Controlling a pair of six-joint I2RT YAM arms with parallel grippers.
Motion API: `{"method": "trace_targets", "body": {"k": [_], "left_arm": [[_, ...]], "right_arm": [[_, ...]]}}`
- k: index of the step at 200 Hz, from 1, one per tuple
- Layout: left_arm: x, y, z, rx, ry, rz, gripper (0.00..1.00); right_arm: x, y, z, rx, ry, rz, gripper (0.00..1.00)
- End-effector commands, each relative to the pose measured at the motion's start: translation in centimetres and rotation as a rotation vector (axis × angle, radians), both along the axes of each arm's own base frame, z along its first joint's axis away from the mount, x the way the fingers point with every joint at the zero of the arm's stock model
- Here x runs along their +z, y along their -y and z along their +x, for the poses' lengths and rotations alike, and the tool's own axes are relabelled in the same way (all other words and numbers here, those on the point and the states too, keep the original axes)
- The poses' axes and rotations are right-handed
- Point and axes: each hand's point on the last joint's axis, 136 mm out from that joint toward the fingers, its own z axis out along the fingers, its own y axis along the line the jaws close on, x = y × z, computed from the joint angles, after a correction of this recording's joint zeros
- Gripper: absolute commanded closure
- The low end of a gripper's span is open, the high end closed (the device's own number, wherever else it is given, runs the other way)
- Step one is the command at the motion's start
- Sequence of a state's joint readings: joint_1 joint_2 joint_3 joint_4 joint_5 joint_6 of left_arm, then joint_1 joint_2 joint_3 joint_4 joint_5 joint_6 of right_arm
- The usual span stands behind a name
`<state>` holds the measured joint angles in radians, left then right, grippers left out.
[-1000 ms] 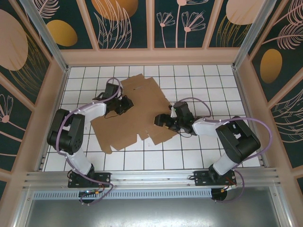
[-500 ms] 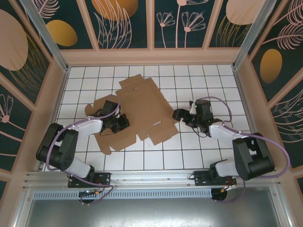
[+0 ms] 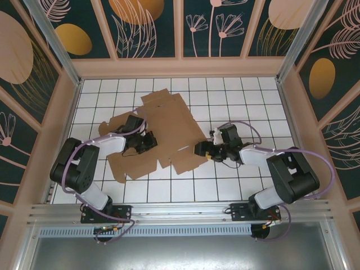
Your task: Fold the paper box
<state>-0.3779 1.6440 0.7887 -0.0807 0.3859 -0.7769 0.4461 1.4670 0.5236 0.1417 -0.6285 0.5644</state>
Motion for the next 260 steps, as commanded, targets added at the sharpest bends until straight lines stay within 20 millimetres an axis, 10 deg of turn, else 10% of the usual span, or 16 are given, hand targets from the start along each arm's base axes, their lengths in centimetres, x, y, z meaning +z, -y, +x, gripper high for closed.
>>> {"method": "trace_targets", "body": {"k": [1, 42, 129, 178, 260], "left_arm": [[-0.3, 0.1, 0.5, -0.033, -0.01, 0.021, 1.0], [0.3, 0.5, 1.0, -0.083, -0.013, 0.038, 1.0], [2.3, -2.8, -2.0, 0.039, 0.02, 0.101, 1.0], [0.6, -4.7, -4.9, 0.11, -0.038, 0.136, 1.0], [-3.8, -5.7, -4.1, 0.165, -0.141, 0.223, 1.0]], "right_arm": [[1.0, 0.0, -0.7, -0.011, -0.048, 0.118, 0.24], [3.8, -0.5, -1.4, -0.012, -0.078, 0.364, 0.37], [-1.0, 2.5, -0.9, -0.103, -0.061, 0.067, 0.51], [-1.6, 2.6, -1.0, -0.08, -0.064, -0.006, 0.43], [-2.0, -3.5, -3.9, 0.165, -0.15, 0.093, 0.27]]}}
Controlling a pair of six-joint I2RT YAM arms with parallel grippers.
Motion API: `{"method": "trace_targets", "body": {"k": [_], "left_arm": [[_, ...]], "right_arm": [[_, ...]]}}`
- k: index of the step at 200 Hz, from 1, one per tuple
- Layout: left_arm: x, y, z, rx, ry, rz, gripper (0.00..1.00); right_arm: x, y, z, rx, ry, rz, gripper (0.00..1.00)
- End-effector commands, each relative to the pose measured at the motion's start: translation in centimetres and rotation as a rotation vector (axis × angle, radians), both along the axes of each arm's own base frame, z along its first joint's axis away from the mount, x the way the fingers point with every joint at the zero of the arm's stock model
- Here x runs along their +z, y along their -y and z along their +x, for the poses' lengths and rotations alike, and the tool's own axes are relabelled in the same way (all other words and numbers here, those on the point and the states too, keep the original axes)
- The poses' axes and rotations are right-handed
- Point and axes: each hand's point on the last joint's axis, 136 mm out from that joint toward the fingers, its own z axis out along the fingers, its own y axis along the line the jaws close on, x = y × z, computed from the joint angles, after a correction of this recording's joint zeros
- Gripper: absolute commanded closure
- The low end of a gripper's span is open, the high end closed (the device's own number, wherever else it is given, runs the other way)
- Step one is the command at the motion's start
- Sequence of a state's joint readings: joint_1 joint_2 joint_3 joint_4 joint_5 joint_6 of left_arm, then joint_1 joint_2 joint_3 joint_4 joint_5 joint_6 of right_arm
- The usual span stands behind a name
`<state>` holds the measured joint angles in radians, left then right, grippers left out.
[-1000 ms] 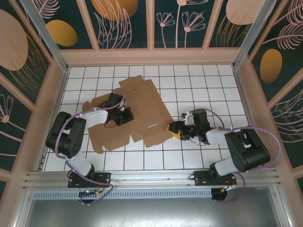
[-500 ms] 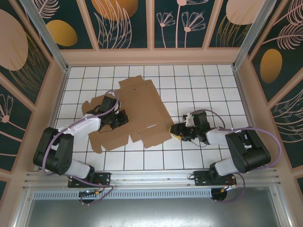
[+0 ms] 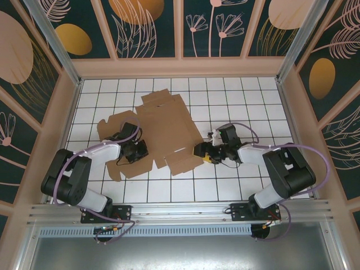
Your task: Fold the paper box
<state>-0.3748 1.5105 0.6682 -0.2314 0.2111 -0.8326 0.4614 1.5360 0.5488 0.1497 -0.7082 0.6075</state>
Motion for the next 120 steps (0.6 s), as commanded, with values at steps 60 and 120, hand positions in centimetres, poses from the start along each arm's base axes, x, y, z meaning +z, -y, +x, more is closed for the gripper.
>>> {"method": "trace_targets", "body": {"k": [60, 120], "left_arm": [[-0.9, -0.4, 2.1, 0.048, -0.003, 0.044, 1.0], [4.2, 0.2, 4.5, -0.053, 0.204, 0.046, 0.99]], "right_arm": [[2.0, -2.1, -2.4, 0.057, -0.093, 0.297, 0.36], [1.8, -1.1, -1.1, -0.043, -0.1, 0.3, 0.69]]}}
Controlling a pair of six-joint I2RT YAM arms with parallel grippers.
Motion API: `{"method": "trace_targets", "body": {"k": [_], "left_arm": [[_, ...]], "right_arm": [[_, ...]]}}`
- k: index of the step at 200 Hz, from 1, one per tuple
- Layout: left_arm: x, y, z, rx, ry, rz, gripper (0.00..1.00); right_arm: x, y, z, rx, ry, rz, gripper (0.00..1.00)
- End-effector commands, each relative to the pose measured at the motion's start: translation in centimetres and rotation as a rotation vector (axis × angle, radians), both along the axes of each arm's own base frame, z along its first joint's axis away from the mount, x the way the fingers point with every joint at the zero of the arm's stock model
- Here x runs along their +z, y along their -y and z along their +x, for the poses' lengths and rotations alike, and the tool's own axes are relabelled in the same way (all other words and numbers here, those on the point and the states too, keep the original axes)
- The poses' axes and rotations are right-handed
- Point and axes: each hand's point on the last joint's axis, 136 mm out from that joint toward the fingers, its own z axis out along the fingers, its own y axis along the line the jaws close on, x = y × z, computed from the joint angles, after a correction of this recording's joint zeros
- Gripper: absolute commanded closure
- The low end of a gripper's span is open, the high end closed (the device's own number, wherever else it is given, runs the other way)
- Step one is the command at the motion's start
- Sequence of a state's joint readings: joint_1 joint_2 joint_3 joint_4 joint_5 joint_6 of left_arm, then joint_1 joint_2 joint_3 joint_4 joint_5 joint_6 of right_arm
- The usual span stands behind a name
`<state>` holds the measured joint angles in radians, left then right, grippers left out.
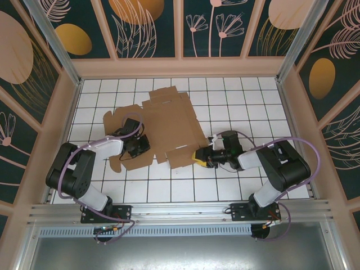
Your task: Fold the paper box
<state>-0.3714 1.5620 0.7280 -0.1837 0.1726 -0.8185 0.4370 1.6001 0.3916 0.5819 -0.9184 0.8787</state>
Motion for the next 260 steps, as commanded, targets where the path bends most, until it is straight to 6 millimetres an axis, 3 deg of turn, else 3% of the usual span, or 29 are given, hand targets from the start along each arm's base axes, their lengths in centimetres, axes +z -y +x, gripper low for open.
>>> {"method": "trace_targets", "body": {"k": [1, 20, 39, 80, 140, 150, 169, 201, 221, 260], "left_arm": [[3.7, 0.0, 1.6, -0.064, 0.141, 0.031, 0.98], [6.8, 2.2, 1.7, -0.166, 0.267, -0.01, 0.89], [9.2, 4.8, 1.2, -0.327, 0.344, 0.037, 0.86], [12.2, 9.0, -1.3, -0.656, 0.493, 0.032, 0.73], [12.6, 12.7, -4.5, -0.955, 0.684, 0.359, 0.64], [13.0, 12.9, -4.5, -0.972, 0.735, 0.423, 0.52], [13.3, 13.9, -5.2, -1.037, 0.805, 0.498, 0.48], [11.8, 16.2, -7.5, -1.224, 0.847, 0.605, 0.48], [10.3, 16.4, -7.7, -1.275, 0.85, 0.712, 0.47], [9.0, 15.9, -6.0, -1.226, 0.841, 0.852, 0.47]], "right_arm": [[0.8, 0.0, 0.6, -0.033, 0.006, 0.043, 0.69], [0.8, 0.0, 1.0, -0.058, -0.005, 0.053, 0.8], [0.9, -0.2, 1.2, -0.071, -0.026, 0.08, 0.82], [2.1, -0.4, 1.6, -0.101, -0.057, 0.169, 0.84], [2.4, -0.5, 2.0, -0.102, -0.075, 0.172, 0.85], [2.6, -0.5, 2.1, -0.102, -0.073, 0.176, 0.84], [3.0, -0.6, 2.3, -0.098, -0.067, 0.183, 0.84], [3.5, -0.8, 2.7, -0.101, -0.053, 0.198, 0.84], [3.9, -0.8, 2.6, -0.1, -0.047, 0.216, 0.83], [4.6, -0.8, 2.5, -0.108, -0.044, 0.255, 0.83]]}}
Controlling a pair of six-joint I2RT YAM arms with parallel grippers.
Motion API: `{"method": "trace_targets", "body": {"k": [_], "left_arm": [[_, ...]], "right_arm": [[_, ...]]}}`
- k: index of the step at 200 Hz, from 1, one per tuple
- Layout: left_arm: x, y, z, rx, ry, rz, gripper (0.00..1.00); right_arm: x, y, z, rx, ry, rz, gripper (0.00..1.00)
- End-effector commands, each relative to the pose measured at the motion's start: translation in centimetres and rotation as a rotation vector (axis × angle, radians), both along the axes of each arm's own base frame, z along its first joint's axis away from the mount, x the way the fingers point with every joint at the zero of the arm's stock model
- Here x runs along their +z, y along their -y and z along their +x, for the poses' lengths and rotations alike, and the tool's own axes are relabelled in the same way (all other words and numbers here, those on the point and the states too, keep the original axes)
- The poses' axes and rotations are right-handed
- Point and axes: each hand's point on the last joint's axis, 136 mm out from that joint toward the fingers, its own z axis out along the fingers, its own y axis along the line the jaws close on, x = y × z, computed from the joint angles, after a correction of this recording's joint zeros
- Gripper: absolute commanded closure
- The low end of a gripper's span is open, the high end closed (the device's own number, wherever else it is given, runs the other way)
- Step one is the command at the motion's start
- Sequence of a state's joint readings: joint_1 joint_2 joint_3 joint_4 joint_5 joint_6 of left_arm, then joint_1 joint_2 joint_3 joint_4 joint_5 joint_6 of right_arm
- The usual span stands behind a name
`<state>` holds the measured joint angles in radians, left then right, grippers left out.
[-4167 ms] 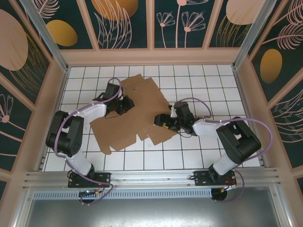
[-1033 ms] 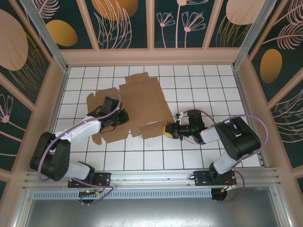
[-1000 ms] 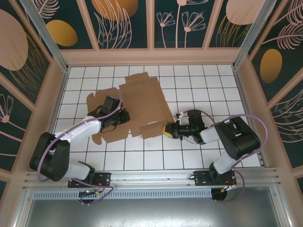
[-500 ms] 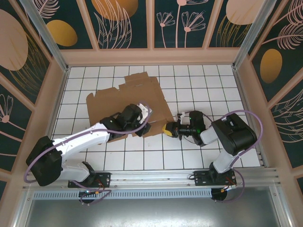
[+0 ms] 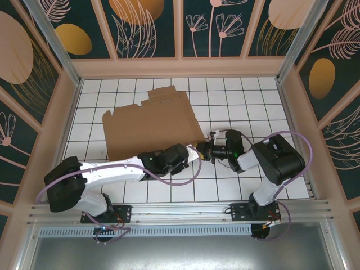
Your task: Fold the paper box
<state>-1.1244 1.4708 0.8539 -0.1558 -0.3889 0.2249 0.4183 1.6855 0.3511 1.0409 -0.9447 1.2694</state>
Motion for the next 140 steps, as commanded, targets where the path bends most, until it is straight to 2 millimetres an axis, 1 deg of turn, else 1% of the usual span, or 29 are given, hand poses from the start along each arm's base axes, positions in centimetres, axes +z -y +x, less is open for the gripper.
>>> {"method": "trace_targets", "body": {"k": [1, 24, 39, 66, 81, 118, 140], "left_arm": [[0.2, -0.6, 2.0, 0.049, 0.112, 0.061, 0.47], [-0.4, -0.2, 2.3, 0.048, 0.125, 0.07, 0.48], [-1.0, -0.3, 2.7, 0.055, 0.144, 0.089, 0.5], [-1.3, -0.7, 3.5, 0.075, 0.193, 0.129, 0.59], [-1.4, -0.6, 3.6, 0.073, 0.204, 0.138, 0.65], [-2.4, -0.5, 3.8, 0.073, 0.204, 0.164, 0.87], [-2.6, -0.5, 3.8, 0.075, 0.202, 0.166, 0.98]], "right_arm": [[1.2, 0.0, 0.0, 0.004, 0.032, 0.054, 0.83], [1.4, 0.0, -0.1, 0.005, 0.029, 0.075, 0.82], [1.8, 0.0, -0.2, 0.004, 0.03, 0.095, 0.82], [1.8, 0.1, -0.4, 0.004, 0.026, 0.108, 0.82], [1.6, 0.1, -0.6, 0.002, 0.022, 0.11, 0.82], [1.4, 0.2, -0.7, -0.005, 0.012, 0.126, 0.82], [1.5, 0.3, -0.8, -0.009, 0.011, 0.137, 0.82]]}}
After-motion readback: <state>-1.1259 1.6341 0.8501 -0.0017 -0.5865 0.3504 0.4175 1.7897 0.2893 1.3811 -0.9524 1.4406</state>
